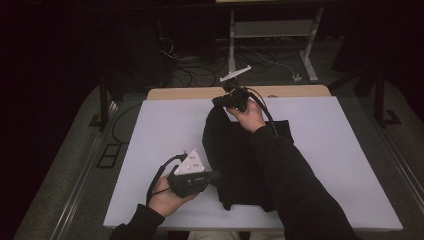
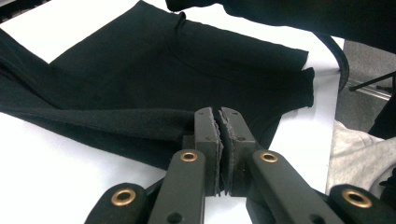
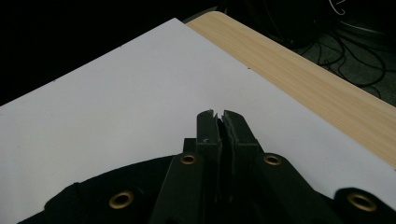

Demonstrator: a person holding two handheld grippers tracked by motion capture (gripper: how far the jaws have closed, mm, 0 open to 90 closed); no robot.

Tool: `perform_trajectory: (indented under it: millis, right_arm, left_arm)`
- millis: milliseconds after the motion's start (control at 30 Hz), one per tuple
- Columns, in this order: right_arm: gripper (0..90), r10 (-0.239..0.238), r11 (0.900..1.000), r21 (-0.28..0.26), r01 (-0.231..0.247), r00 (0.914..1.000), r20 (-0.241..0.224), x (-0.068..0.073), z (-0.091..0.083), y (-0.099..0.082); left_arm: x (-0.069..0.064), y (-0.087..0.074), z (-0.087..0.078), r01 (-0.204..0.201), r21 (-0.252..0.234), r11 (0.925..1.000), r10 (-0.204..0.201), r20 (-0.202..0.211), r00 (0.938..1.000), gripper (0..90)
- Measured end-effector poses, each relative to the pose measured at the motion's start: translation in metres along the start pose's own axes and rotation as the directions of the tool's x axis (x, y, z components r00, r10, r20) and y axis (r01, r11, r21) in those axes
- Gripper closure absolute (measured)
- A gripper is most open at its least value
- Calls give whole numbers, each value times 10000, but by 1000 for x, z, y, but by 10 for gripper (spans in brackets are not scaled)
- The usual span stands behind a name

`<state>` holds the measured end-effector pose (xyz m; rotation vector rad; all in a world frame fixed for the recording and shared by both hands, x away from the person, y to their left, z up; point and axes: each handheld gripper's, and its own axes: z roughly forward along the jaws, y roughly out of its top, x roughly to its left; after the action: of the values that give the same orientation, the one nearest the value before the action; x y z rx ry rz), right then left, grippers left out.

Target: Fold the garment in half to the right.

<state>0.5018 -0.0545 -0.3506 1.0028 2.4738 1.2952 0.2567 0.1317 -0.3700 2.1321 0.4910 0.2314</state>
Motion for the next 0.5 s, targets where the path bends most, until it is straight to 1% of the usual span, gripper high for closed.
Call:
perform_trajectory:
  millis: [167, 333, 467, 500]
  right_arm:
    - [844, 122, 9999, -83, -121, 9999, 98, -6, -8, -4]
    - [844, 210, 9997, -128, -208, 9997, 129, -10, -14, -5]
    - [844, 217, 9996, -181, -214, 9996, 170, -12, -17, -7]
    - [844, 229, 9996, -187, -226, 9996, 166, -12, -18, -8]
  left_arm:
    - [-2, 6, 3, -115, 1, 9999, 115, 81, 9999, 850]
    - [-3, 12, 7, -119, -44, 9999, 120, 223, 9997, 849]
    - [-4, 15, 11, -151, -79, 9999, 153, 258, 9996, 849]
    - [-5, 16, 12, -98, -106, 9999, 101, 277, 9996, 849]
